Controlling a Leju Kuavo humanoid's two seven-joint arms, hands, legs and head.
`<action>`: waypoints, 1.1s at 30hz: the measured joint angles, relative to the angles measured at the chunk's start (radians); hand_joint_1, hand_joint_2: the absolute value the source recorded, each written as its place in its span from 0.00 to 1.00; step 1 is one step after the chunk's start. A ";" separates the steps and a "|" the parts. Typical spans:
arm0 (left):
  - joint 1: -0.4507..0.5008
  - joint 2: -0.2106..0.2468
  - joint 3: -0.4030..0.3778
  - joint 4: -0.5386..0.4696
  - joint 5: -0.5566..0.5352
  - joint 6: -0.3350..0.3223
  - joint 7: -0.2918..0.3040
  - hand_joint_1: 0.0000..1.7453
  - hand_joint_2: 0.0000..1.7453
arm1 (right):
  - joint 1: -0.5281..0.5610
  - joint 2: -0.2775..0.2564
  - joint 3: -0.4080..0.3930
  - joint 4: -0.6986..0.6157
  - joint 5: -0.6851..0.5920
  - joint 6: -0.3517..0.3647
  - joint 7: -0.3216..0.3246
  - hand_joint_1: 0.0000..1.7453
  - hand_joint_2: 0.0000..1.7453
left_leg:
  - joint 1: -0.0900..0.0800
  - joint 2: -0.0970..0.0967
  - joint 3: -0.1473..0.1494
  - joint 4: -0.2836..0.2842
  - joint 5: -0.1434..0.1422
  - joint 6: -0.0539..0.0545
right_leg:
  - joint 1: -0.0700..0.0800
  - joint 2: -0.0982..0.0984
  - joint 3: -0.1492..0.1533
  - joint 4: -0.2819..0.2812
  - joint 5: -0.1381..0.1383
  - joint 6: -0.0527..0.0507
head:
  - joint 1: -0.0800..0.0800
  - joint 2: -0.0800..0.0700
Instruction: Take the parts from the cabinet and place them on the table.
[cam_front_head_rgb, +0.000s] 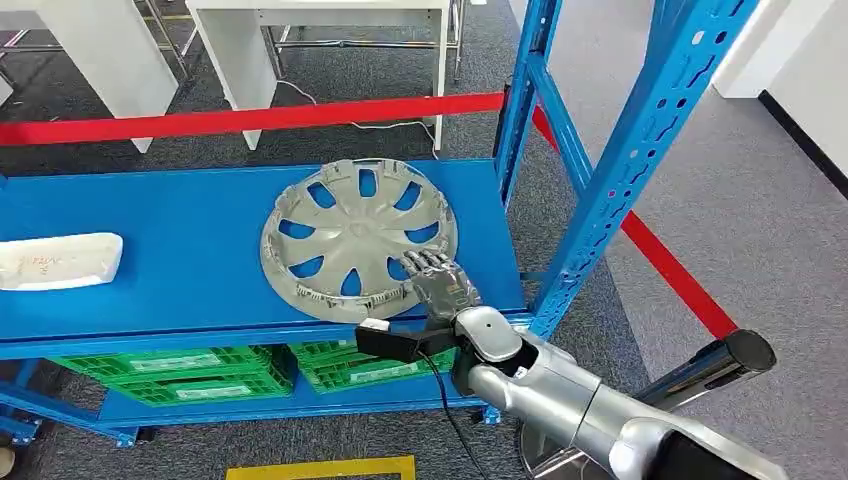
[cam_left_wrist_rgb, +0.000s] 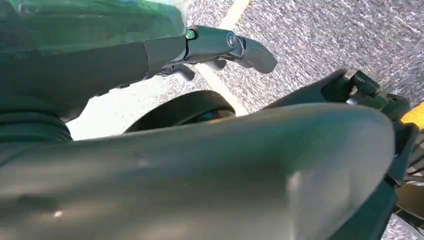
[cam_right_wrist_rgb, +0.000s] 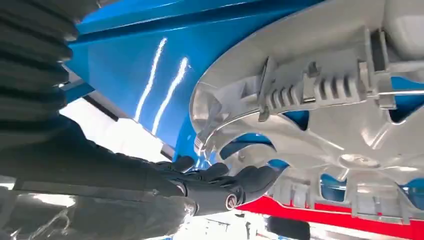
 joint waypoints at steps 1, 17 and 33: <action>0.002 -0.001 0.001 0.000 0.004 -0.001 -0.002 0.00 0.00 | 0.002 -0.002 0.000 -0.005 -0.005 0.002 0.002 0.00 1.00 | 0.000 0.000 0.000 0.000 0.000 -0.001 | 0.000 0.000 0.000 0.000 0.000 0.000 | 0.000 0.000; 0.021 -0.011 0.006 0.011 0.048 -0.043 0.007 0.00 0.00 | 0.053 -0.032 0.002 -0.029 -0.079 0.011 0.026 1.00 1.00 | 0.000 0.000 0.000 0.000 -0.001 -0.001 | 0.000 0.000 0.001 0.000 0.000 0.000 | 0.000 0.000; 0.022 -0.011 0.012 0.017 0.060 -0.042 0.010 0.00 0.00 | 0.050 -0.038 -0.002 -0.034 -0.097 -0.005 0.016 1.00 1.00 | 0.000 0.000 0.005 0.000 -0.002 -0.001 | 0.000 0.000 0.005 -0.001 -0.001 0.001 | 0.000 0.000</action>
